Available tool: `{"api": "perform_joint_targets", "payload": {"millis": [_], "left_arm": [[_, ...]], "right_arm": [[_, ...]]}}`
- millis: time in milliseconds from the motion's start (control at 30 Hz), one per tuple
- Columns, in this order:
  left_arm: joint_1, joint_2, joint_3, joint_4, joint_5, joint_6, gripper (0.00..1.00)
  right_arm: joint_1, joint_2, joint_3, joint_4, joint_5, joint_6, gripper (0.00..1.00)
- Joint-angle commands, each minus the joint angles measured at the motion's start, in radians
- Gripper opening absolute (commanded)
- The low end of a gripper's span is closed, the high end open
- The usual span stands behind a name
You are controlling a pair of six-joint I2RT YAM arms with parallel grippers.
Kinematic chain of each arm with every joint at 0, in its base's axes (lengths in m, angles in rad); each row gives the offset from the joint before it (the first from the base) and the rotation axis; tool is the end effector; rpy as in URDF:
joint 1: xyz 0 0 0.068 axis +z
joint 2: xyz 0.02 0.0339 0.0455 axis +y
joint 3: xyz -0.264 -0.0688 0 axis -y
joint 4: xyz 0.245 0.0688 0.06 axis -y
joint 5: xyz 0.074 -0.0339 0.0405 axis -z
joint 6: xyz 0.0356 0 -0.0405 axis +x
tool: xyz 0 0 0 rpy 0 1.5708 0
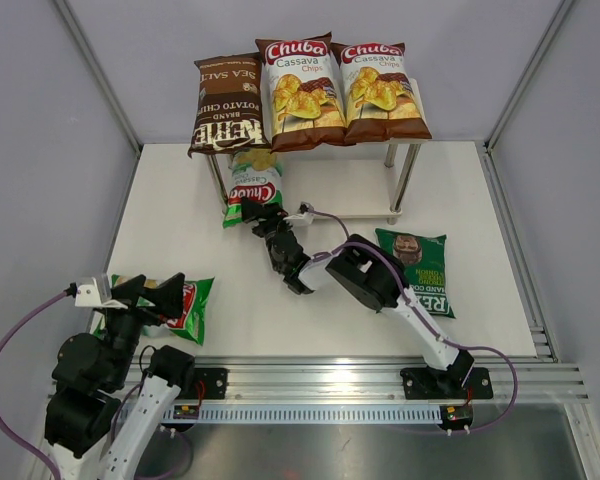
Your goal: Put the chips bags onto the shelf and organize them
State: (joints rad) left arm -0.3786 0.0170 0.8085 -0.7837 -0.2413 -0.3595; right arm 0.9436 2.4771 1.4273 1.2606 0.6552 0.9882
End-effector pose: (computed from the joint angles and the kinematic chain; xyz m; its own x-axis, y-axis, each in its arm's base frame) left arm -0.0023 0.0101 0.3353 -0.0414 -0.3512 -0.9354 0.1307 0.9262 -0.3535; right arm 0.3120 0.3935 0.1151 -0.1766 0.8846 -0.4316 -0.2634 0.3800 0.8867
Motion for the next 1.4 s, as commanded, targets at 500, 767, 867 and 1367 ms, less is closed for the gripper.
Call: {"api": "perform_joint_targets", "payload": {"millis": [500,767,867,1367], "left_arm": [[-0.003,0.004,0.008,0.026,-0.075,-0.024,0.99],[-0.003,0.001,0.004,0.026,-0.078,-0.024,0.99],[-0.005,0.001,0.004,0.026,-0.079,-0.024,0.99],[-0.005,0.001,0.003,0.024,-0.090,-0.029,0.99]], "right_arm": [[0.009,-0.280,-0.241,-0.276,0.027,0.199,0.95],[0.009,-0.285,-0.232,-0.271,0.043,0.191,0.67],[0.009,-0.265,-0.200,-0.293,0.044,0.198,0.56],[-0.022,-0.253,-0.149,-0.365,-0.009,0.222,0.65]]}}
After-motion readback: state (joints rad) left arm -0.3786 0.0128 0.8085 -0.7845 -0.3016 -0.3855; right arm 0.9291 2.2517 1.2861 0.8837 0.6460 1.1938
